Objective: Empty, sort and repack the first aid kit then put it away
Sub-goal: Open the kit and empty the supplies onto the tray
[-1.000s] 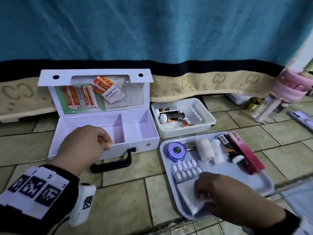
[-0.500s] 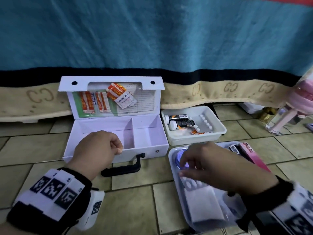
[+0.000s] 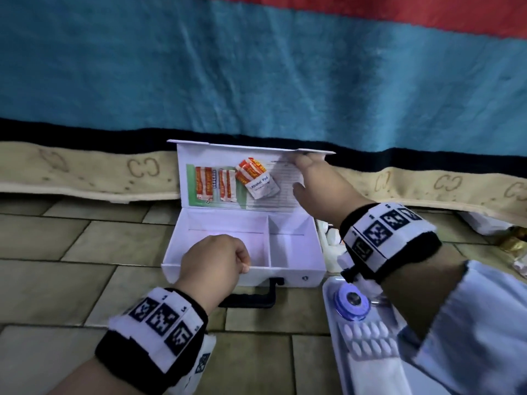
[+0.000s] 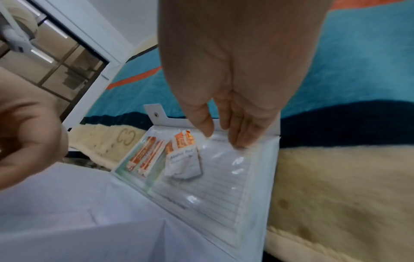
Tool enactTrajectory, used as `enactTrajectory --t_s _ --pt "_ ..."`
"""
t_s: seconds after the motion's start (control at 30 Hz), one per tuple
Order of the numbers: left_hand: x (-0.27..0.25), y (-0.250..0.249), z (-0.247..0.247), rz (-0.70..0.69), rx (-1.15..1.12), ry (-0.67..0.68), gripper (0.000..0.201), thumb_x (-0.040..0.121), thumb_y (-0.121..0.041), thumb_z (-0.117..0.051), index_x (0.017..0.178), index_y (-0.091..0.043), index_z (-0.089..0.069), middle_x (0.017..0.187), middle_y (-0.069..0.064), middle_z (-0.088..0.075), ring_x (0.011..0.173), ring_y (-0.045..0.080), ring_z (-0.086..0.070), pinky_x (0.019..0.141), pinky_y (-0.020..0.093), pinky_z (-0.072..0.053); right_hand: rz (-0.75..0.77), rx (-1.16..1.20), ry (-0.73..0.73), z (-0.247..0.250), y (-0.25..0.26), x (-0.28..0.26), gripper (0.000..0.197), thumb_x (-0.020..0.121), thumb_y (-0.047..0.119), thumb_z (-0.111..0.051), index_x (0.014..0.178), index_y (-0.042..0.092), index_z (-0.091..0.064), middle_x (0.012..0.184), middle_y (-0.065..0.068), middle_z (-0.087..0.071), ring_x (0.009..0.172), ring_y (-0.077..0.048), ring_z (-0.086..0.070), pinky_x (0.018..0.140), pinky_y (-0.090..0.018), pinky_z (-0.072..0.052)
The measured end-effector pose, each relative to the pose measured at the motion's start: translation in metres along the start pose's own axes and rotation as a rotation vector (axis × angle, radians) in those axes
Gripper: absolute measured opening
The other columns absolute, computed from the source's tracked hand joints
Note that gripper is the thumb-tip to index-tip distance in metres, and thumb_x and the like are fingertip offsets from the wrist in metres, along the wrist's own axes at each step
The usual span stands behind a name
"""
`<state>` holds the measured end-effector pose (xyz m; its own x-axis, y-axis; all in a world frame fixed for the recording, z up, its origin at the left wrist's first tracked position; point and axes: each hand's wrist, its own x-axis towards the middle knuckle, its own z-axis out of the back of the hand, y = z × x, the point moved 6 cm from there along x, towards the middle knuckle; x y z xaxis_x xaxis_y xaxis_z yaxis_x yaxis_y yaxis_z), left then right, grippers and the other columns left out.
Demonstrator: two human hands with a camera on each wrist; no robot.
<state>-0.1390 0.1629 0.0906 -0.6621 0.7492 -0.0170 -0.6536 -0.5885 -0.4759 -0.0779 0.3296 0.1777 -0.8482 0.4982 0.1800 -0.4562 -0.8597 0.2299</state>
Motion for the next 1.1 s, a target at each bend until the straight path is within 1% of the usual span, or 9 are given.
enactTrajectory --t_s 0.07,0.17,0.27,0.4,0.53,0.7,0.83,0.93,1.1 --pt "0.0 0.0 0.001 0.006 0.004 -0.003 0.024 0.082 -0.018 -0.064 0.064 -0.032 -0.059 0.063 -0.017 -0.056 0.076 0.004 -0.053 0.054 0.018 -0.033 0.048 0.043 -0.046 0.001 0.008 0.01 0.051 0.087 0.004 -0.046 0.137 0.012 -0.044 0.133 -0.013 -0.049 0.127 -0.029 -0.042 0.108 -0.033 -0.034" --pt "-0.001 -0.001 0.001 0.015 -0.007 -0.004 0.023 0.082 -0.017 -0.064 0.065 -0.032 -0.059 0.064 -0.017 -0.056 0.078 0.005 -0.055 0.057 0.02 -0.035 0.047 0.049 -0.016 0.0 0.016 0.023 0.032 0.092 0.011 -0.045 0.121 0.016 -0.058 0.117 -0.013 -0.062 0.111 -0.028 -0.056 0.095 -0.036 -0.046" --pt "-0.001 -0.002 0.003 0.011 -0.002 -0.01 0.019 0.083 -0.02 -0.064 0.069 -0.032 -0.06 0.068 -0.015 -0.057 0.078 0.006 -0.054 0.059 0.021 -0.036 -0.017 0.061 -0.018 0.005 0.02 0.032 0.023 0.085 0.02 -0.063 0.108 0.02 -0.06 0.105 -0.006 -0.068 0.1 -0.025 -0.062 0.086 -0.033 -0.05" --pt "0.0 -0.002 0.004 0.009 -0.012 -0.01 0.02 0.083 -0.02 -0.064 0.067 -0.032 -0.059 0.061 -0.017 -0.053 0.072 0.003 -0.051 0.053 0.015 -0.034 -0.051 -0.016 0.067 0.003 0.029 0.04 0.054 0.061 0.035 -0.086 0.106 0.021 -0.059 0.101 -0.002 -0.067 0.094 -0.024 -0.062 0.082 -0.037 -0.053" --pt "0.0 -0.004 0.005 0.002 -0.018 0.0 0.019 0.083 -0.02 -0.063 0.068 -0.032 -0.061 0.071 -0.015 -0.061 0.078 0.005 -0.055 0.056 0.016 -0.036 0.001 -0.18 0.05 0.0 0.038 0.046 0.058 0.064 0.03 -0.084 0.112 0.016 -0.055 0.106 -0.005 -0.065 0.098 -0.027 -0.06 0.08 -0.037 -0.052" --pt "0.0 -0.005 0.005 -0.009 -0.017 0.01 0.02 0.084 -0.015 -0.058 0.073 -0.032 -0.064 0.085 -0.013 -0.07 0.088 0.006 -0.06 0.071 0.021 -0.045 0.065 -0.26 0.034 -0.008 0.045 0.046 0.046 0.075 0.02 -0.068 0.116 0.016 -0.047 0.108 -0.007 -0.063 0.097 -0.029 -0.059 0.07 -0.033 -0.044" --pt "0.001 -0.004 0.006 -0.017 -0.012 -0.005 0.02 0.084 -0.017 -0.061 0.071 -0.032 -0.063 0.077 -0.014 -0.062 0.086 0.007 -0.059 0.071 0.02 -0.045 0.036 -0.122 0.048 -0.015 0.042 0.044 0.043 0.074 0.017 -0.07 0.108 0.024 -0.045 0.101 -0.003 -0.062 0.082 -0.026 -0.053 0.07 -0.035 -0.047" --pt "0.001 -0.003 0.004 -0.019 -0.021 -0.004 0.021 0.084 -0.016 -0.061 0.069 -0.031 -0.061 0.069 -0.015 -0.059 0.079 0.004 -0.056 0.066 0.02 -0.041 0.047 0.016 0.061 -0.016 0.04 0.04 0.043 0.075 0.016 -0.07 0.111 0.024 -0.047 0.095 -0.001 -0.058 0.089 -0.026 -0.056 0.069 -0.031 -0.042" --pt "0.001 -0.001 0.002 -0.048 0.004 -0.023 0.027 0.084 -0.015 -0.061 0.064 -0.032 -0.057 0.063 -0.018 -0.054 0.074 0.003 -0.053 0.061 0.021 -0.038 -0.027 0.151 -0.175 0.017 0.025 0.026 0.028 0.081 0.021 -0.068 0.107 0.018 -0.056 0.101 -0.01 -0.067 0.095 -0.031 -0.06 0.074 -0.032 -0.045"
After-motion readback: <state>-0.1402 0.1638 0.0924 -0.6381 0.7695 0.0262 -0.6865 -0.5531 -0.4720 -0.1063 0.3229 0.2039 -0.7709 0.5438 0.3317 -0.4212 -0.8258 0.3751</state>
